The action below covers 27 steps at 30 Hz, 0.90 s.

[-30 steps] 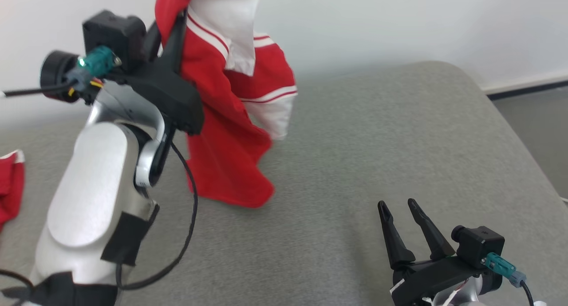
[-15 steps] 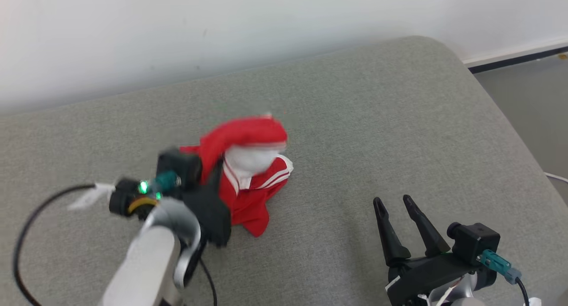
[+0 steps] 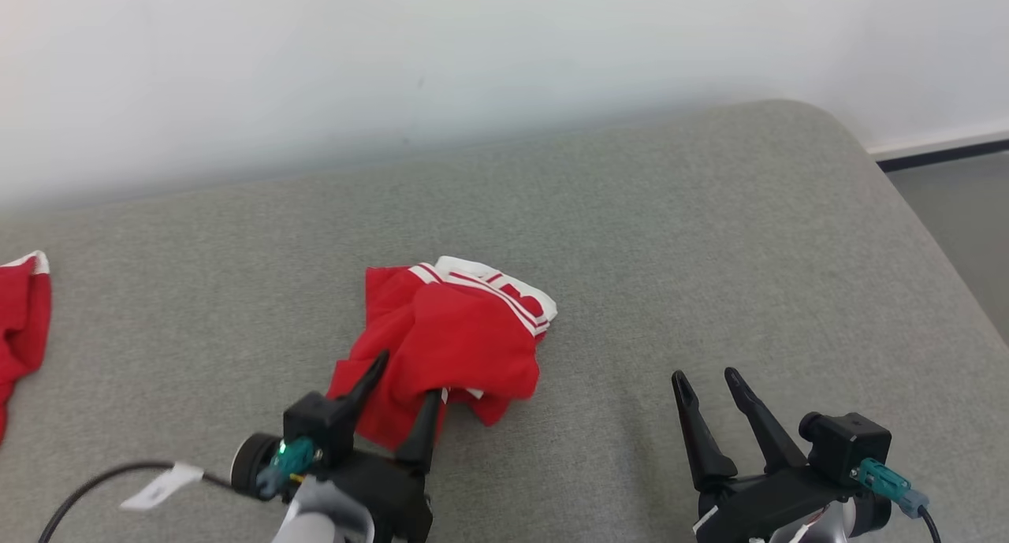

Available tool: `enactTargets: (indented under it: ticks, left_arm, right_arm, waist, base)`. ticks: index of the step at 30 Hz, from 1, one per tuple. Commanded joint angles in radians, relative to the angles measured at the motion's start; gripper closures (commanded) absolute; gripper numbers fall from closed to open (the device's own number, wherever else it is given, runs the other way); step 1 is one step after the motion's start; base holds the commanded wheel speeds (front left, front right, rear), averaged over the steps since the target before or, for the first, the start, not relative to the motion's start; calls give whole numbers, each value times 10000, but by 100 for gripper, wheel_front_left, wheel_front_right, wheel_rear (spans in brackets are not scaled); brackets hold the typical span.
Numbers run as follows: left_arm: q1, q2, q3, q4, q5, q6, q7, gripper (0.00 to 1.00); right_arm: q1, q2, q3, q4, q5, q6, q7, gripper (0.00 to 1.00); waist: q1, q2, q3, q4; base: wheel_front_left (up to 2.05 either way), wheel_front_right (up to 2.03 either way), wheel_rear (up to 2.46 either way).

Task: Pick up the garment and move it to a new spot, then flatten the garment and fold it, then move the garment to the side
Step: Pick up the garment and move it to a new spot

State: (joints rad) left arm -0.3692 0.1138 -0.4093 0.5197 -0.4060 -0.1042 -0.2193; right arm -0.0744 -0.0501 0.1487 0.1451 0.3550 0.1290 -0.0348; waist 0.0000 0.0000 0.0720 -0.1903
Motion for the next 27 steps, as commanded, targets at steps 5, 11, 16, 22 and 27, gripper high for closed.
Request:
enactTargets:
  ticks: [5, 11, 16, 22, 27]
  left_arm:
    - [1040, 343, 220, -1045, 143, 104, -386, 0]
    - [2565, 736, 961, -3034, 319, 538, -459, 0]
    - [3487, 832, 1654, -4271, 645, 743, -463, 0]
    - [3967, 957, 2275, -5112, 1421, 841, -466, 0]
    - [4299, 777, 2912, -5507, 1889, 855, -467, 0]
  right_arm:
    - [272, -8, -198, -130, -166, 33, 90, 0]
    - [483, -2, -544, -265, -250, 33, 163, 0]
    - [551, -7, -790, -293, -291, 33, 219, 0]
    - [566, -7, -1030, -187, -280, 33, -38, 0]
    - [651, -2, -1538, -23, -637, 33, -497, 0]
  waist:
    - [0, 0, -255, 391]
    - [0, 0, -330, 786]
    - [0, 0, -372, 1113]
    - [0, 0, -444, 1328]
    - [0, 0, -551, 1416]
  base:
    - [0, 0, 0]
    - [0, 0, 0]
    - [0, 0, 0]
    - [0, 0, 0]
    - [0, 0, 0]
